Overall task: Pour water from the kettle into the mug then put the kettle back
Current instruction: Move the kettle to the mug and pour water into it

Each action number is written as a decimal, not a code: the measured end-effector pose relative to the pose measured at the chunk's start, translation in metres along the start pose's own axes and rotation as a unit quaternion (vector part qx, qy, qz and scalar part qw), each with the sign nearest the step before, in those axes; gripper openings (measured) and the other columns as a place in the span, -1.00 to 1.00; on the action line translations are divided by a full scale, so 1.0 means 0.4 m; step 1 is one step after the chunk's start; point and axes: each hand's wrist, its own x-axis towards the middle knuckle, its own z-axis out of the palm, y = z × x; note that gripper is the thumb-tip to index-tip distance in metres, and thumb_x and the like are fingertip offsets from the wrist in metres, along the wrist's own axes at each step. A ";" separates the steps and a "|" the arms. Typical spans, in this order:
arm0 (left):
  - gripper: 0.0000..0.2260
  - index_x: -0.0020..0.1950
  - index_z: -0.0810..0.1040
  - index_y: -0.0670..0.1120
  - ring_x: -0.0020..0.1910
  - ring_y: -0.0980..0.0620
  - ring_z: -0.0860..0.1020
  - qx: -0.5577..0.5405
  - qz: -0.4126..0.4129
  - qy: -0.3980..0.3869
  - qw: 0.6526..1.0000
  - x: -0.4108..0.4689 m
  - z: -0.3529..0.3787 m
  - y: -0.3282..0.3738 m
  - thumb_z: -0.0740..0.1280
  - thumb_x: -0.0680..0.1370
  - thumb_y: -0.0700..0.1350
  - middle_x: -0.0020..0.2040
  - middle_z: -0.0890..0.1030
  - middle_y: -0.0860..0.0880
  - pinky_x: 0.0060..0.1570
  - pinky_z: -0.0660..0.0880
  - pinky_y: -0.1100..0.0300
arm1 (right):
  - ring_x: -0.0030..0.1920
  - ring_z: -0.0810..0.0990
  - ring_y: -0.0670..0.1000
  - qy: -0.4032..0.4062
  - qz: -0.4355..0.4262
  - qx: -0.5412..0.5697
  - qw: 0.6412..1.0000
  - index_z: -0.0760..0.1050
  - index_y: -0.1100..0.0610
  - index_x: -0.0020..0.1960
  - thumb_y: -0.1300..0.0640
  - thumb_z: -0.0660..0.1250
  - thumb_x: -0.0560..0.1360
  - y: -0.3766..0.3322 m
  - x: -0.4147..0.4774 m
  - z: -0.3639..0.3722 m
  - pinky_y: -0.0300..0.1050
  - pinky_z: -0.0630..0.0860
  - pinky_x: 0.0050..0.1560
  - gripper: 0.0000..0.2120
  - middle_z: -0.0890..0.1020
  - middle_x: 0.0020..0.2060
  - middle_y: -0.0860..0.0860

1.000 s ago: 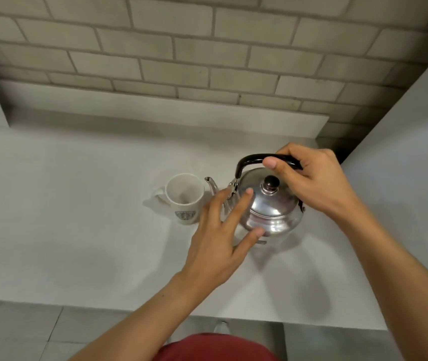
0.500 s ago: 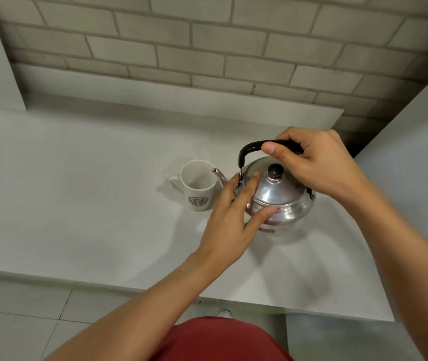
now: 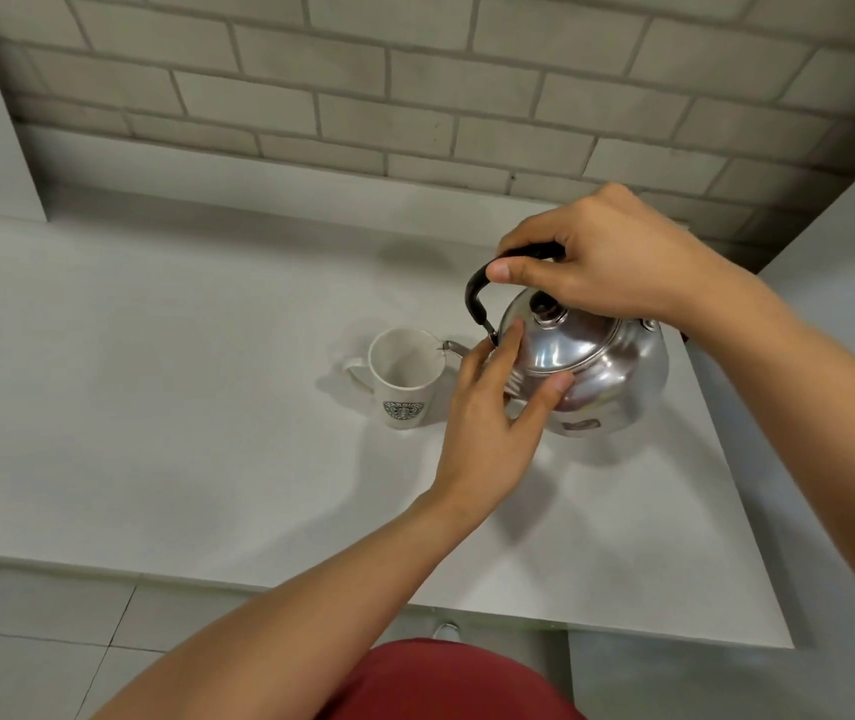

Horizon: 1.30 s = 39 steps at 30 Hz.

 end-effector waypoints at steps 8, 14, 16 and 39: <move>-0.41 0.62 0.35 0.13 0.31 0.51 0.41 -0.054 -0.003 0.024 0.998 -0.010 0.004 0.013 0.42 0.62 0.15 0.42 0.50 0.03 0.12 0.36 0.64 | -0.40 0.41 -0.25 -0.034 -0.028 -0.036 0.998 0.73 -0.06 0.11 -0.24 0.33 0.59 -0.032 0.032 -0.007 -0.20 0.34 -0.34 -0.66 0.47 -0.45 -0.27; -0.42 0.62 0.35 0.14 0.41 0.18 0.51 -0.065 0.000 0.025 0.998 -0.017 0.004 0.022 0.41 0.62 0.14 0.40 0.54 0.05 0.22 0.39 0.54 | -0.37 0.39 -0.25 -0.052 -0.032 -0.052 0.997 0.72 -0.09 0.12 -0.26 0.32 0.58 -0.050 0.040 -0.008 -0.10 0.34 -0.25 -0.67 0.43 -0.44 -0.29; -0.43 0.62 0.36 0.13 0.40 0.15 0.52 -0.071 -0.001 0.025 0.997 -0.017 0.005 0.027 0.41 0.63 0.12 0.40 0.55 0.03 0.18 0.39 0.56 | -0.37 0.38 -0.25 -0.055 -0.029 -0.055 0.997 0.72 -0.10 0.12 -0.27 0.32 0.58 -0.054 0.043 -0.010 -0.11 0.33 -0.25 -0.68 0.42 -0.43 -0.29; -0.42 0.60 0.37 0.22 0.43 0.18 0.53 -0.139 -0.027 0.037 0.989 -0.014 0.018 0.061 0.40 0.60 0.21 0.43 0.58 0.12 0.45 0.44 0.14 | -0.12 0.61 0.18 -0.090 -0.045 -0.107 0.989 0.71 -0.05 0.11 -0.27 0.30 0.58 -0.104 0.060 -0.058 0.10 0.58 -0.14 -0.63 0.68 -0.20 0.02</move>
